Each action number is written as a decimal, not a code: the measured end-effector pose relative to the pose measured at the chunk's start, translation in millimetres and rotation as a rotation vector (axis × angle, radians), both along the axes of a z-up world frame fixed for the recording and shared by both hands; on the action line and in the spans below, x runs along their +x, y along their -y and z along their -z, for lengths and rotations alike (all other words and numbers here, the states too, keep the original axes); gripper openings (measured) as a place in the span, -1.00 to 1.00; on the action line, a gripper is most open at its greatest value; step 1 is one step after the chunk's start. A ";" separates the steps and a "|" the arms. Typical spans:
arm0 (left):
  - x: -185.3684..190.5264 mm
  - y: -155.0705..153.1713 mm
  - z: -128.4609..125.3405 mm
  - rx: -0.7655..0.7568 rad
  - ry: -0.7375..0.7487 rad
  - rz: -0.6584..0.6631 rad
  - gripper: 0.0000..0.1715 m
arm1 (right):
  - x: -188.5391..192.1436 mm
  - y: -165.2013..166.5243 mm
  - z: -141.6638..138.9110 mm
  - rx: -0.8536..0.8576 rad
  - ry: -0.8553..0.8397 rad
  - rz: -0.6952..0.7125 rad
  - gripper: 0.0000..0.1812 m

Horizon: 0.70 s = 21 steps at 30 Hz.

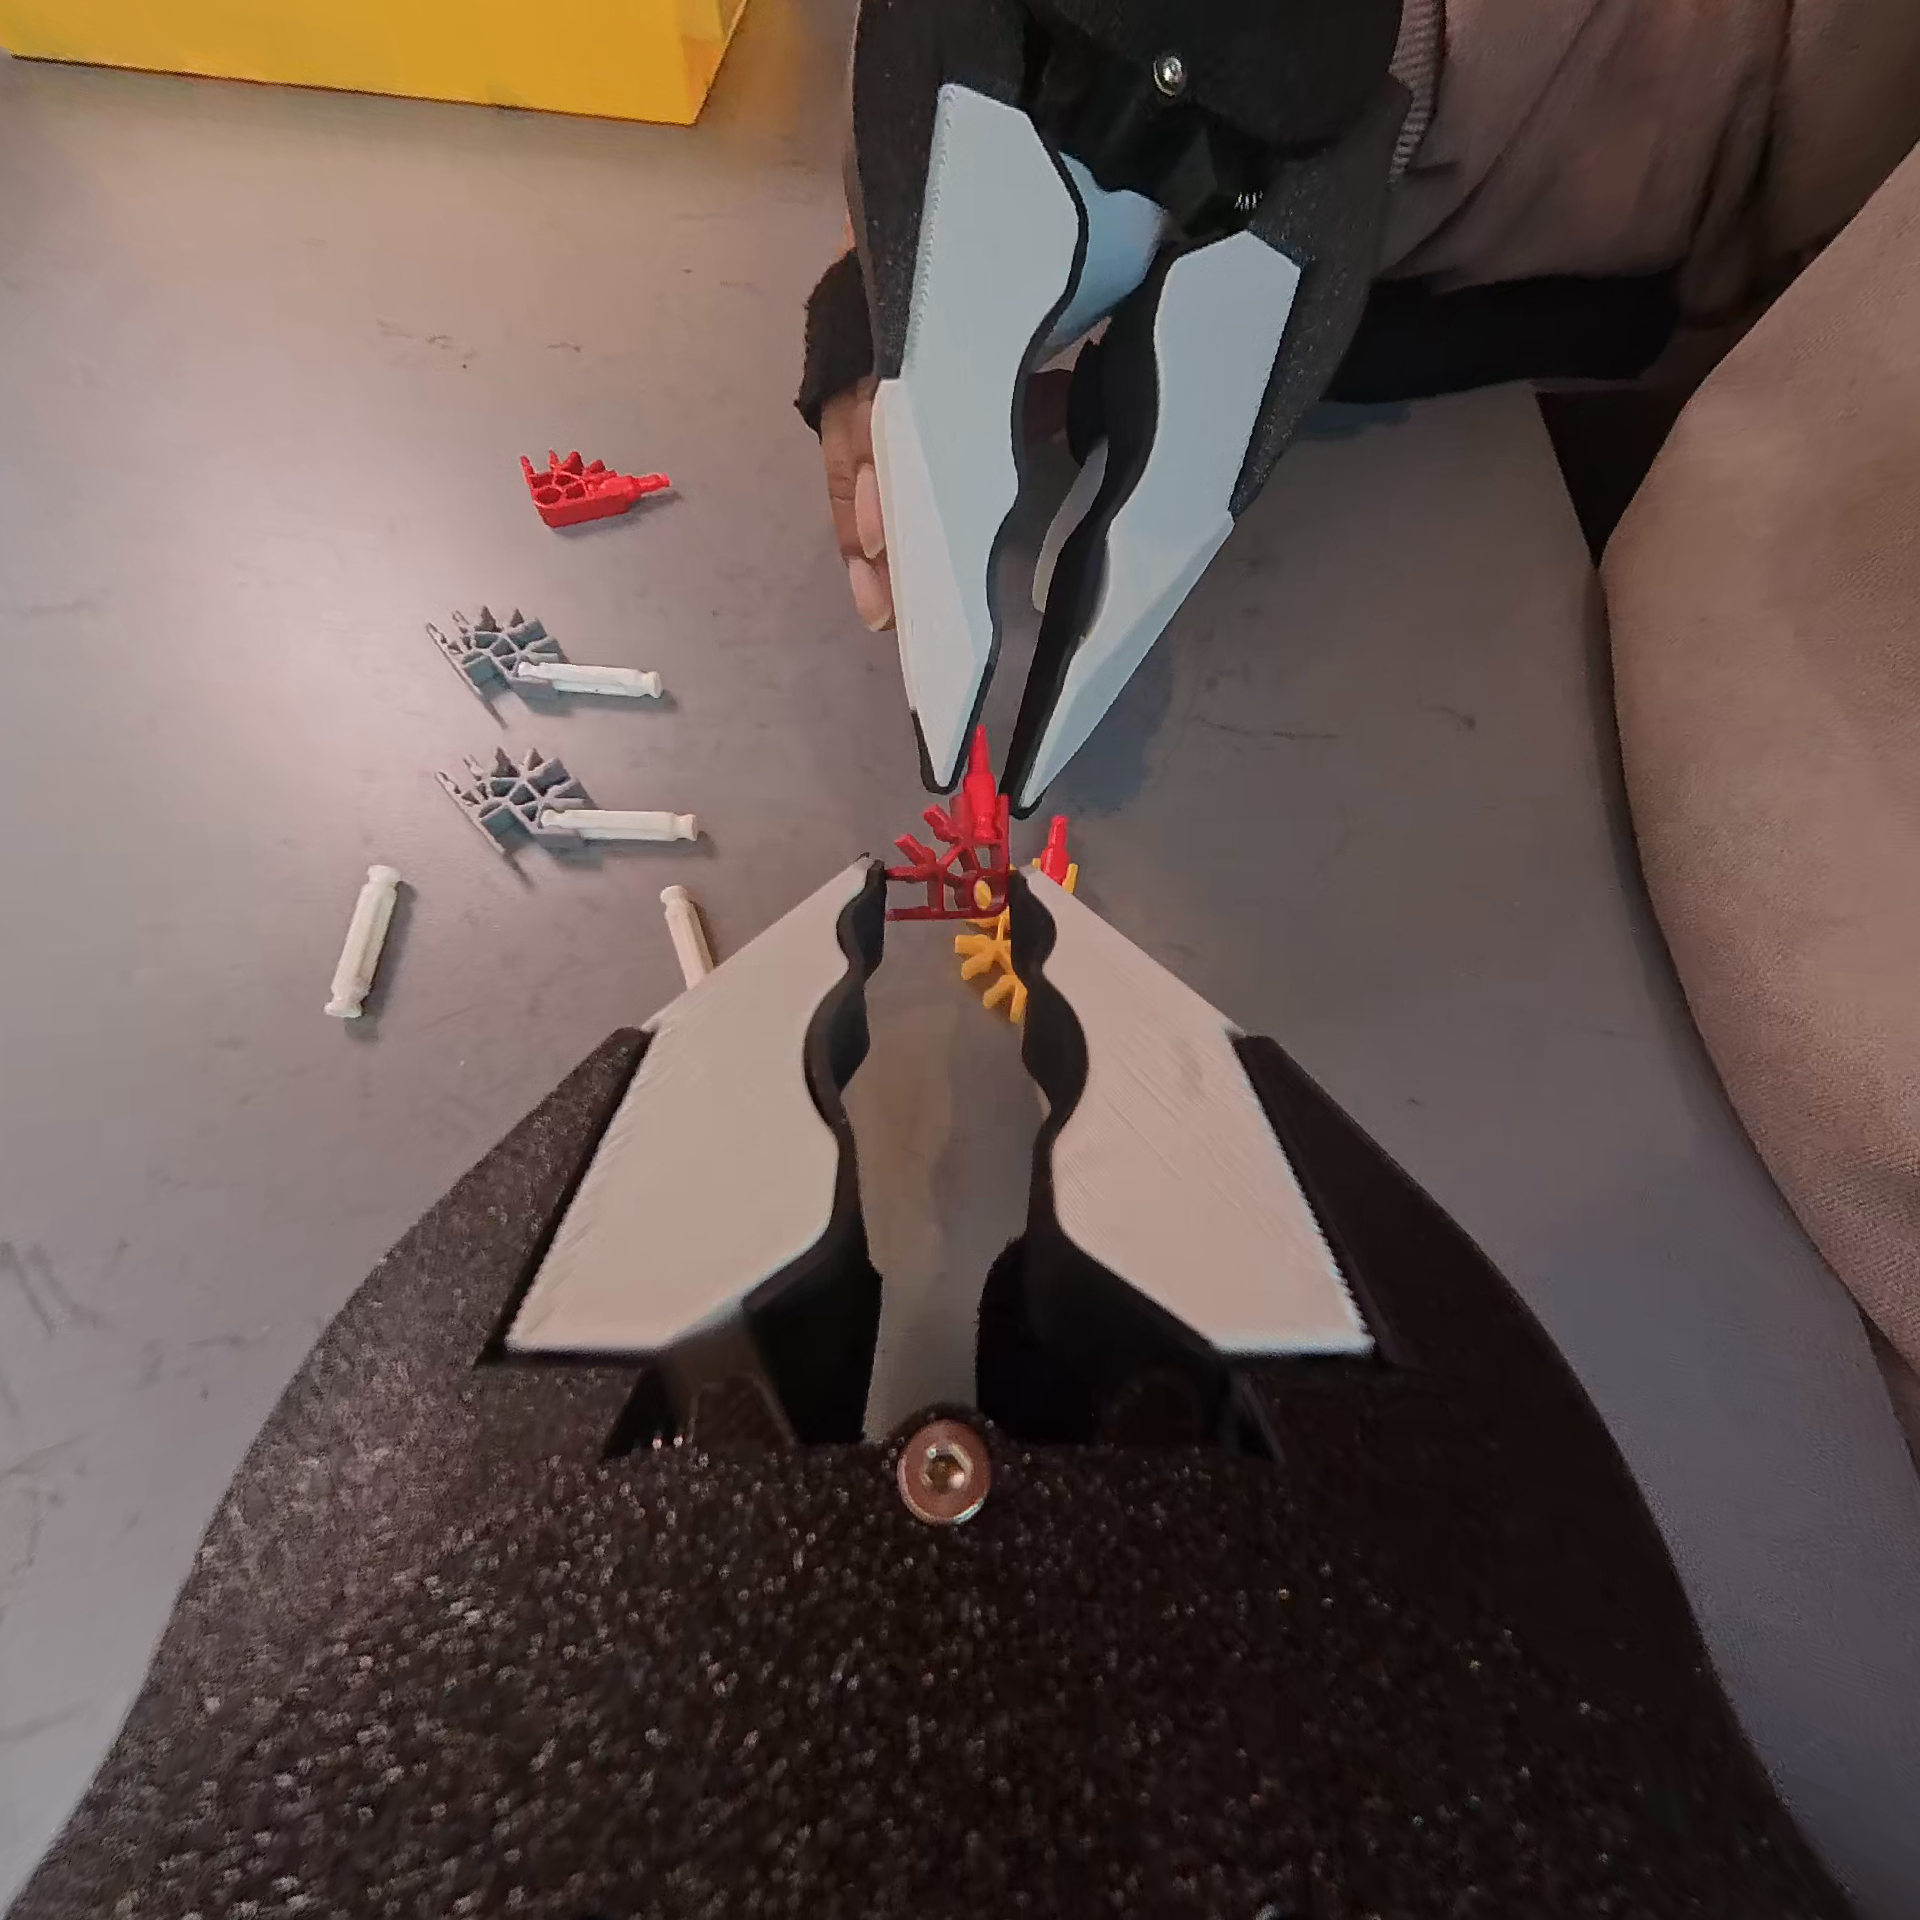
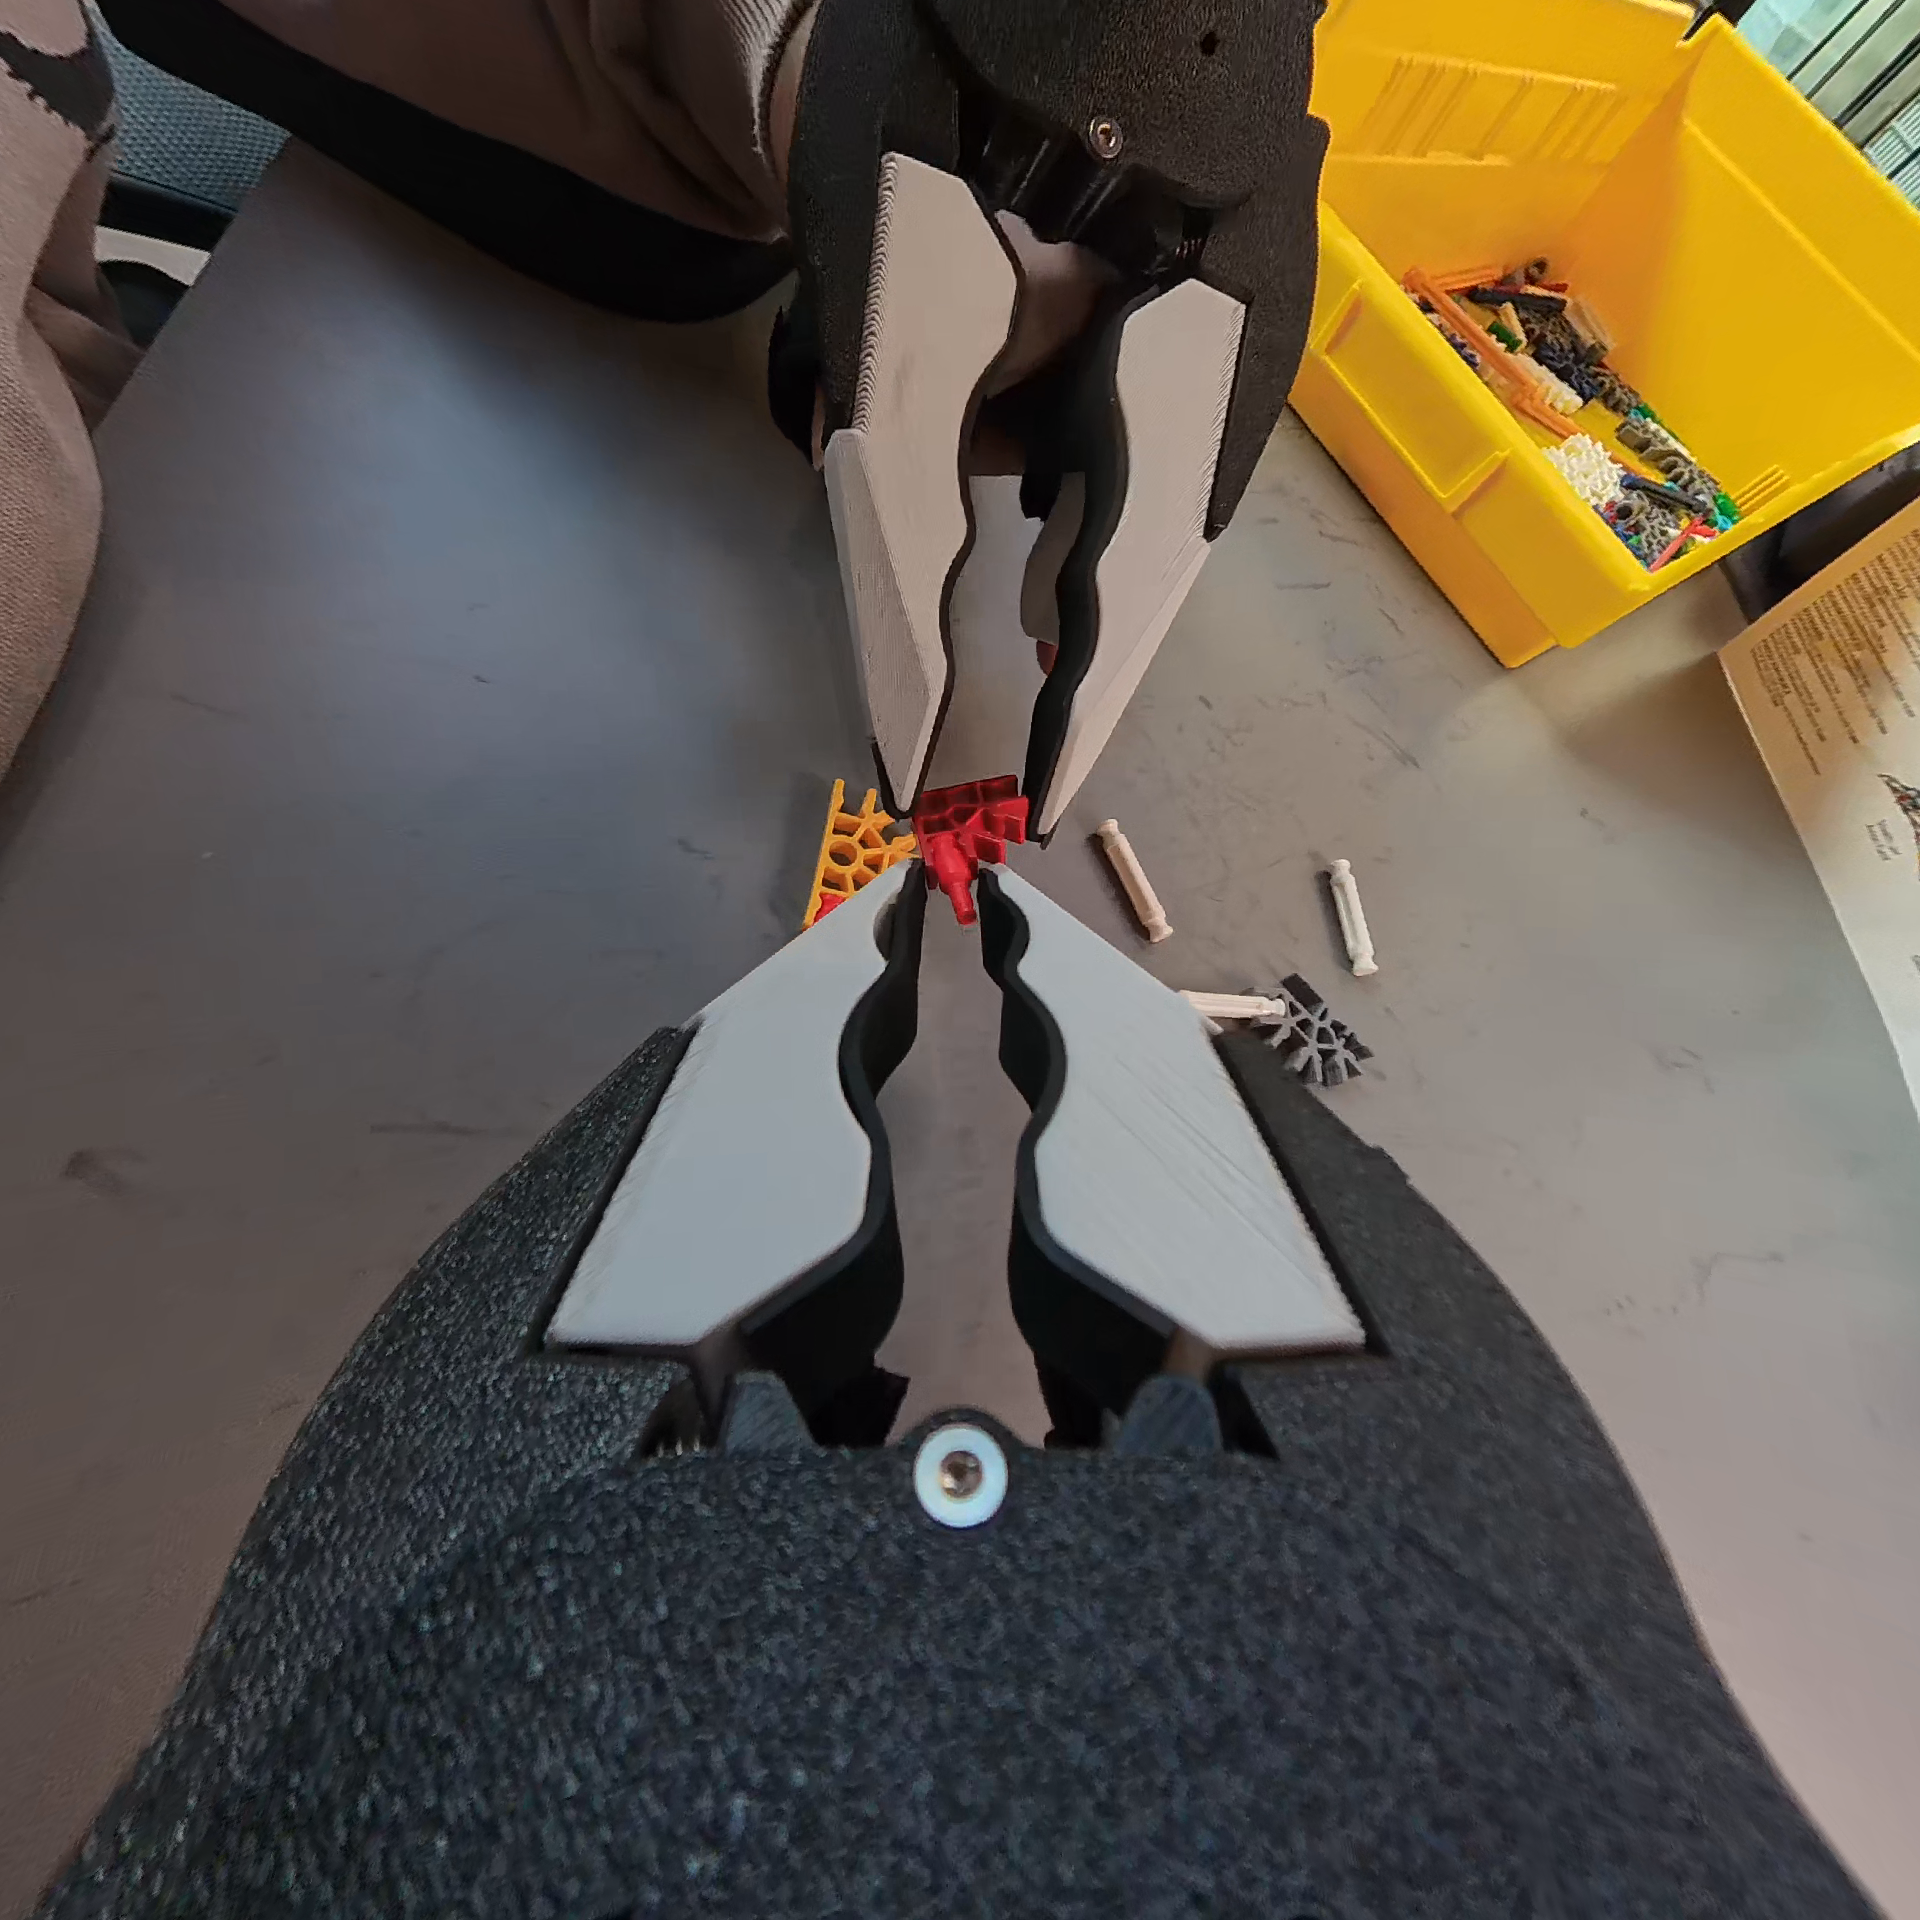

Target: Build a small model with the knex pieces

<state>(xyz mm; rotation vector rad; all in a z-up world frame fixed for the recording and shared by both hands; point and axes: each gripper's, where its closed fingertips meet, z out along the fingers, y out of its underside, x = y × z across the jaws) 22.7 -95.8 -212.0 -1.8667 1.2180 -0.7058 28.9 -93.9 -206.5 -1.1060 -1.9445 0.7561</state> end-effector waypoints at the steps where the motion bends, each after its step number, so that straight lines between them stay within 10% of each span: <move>1: 0.5 1.0 0.1 0.006 -0.003 0.007 -0.73 | 0.7 1.0 1.1 -0.003 0.008 -0.006 -0.91; 21: 1.7 7.5 6.5 0.015 -0.039 0.052 -0.87 | 7.2 5.2 17.5 -0.050 0.132 -0.010 -0.87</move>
